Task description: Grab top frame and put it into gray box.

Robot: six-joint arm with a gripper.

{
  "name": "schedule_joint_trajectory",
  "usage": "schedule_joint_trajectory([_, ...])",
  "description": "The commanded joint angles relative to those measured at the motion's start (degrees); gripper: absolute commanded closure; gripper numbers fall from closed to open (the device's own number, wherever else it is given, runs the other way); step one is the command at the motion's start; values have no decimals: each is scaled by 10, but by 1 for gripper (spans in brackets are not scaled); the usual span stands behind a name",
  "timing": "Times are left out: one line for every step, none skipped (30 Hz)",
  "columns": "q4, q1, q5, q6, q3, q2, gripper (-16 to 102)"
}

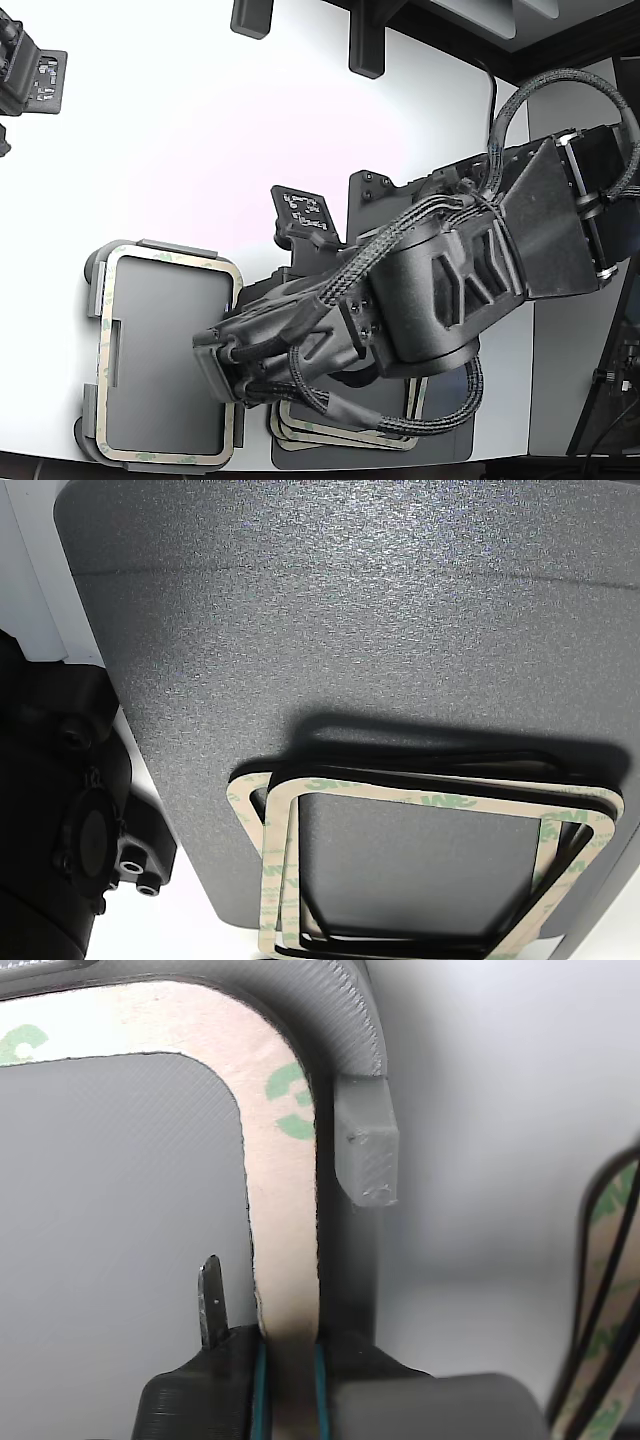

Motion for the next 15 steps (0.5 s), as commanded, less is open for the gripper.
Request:
schedule_joint_trajectory([4, -4, 4, -1, -21, 11, -14])
schedule_joint_trajectory([4, -4, 4, -2, -22, 12, -14])
schedule_joint_trajectory([4, -4, 7, -4, -23, 13, -14])
schedule_joint_trajectory([4, -4, 8, -4, -25, 13, -14])
schedule_joint_trajectory([3, -4, 8, -5, -25, 13, -14])
schedule_joint_trajectory([0, -4, 9, -7, -25, 13, -14])
schedule_joint_trajectory([-6, -4, 13, -9, -27, 13, -14])
schedule_joint_trajectory([-19, -4, 20, -14, -28, 14, -14])
schedule_joint_trajectory([-30, -4, 29, -18, -31, 15, -14])
schedule_joint_trajectory([-38, -6, 37, -25, -37, 15, -14])
schedule_joint_trajectory([-48, -9, 45, -37, -42, 16, -14])
schedule_joint_trajectory([-56, -12, 55, -47, -50, 18, -14])
schedule_joint_trajectory([-57, -15, 67, -60, -58, 20, -14])
schedule_joint_trajectory([-62, -18, 78, -100, -59, 27, -14])
schedule_joint_trajectory([-76, -20, 96, -158, -51, 39, -14])
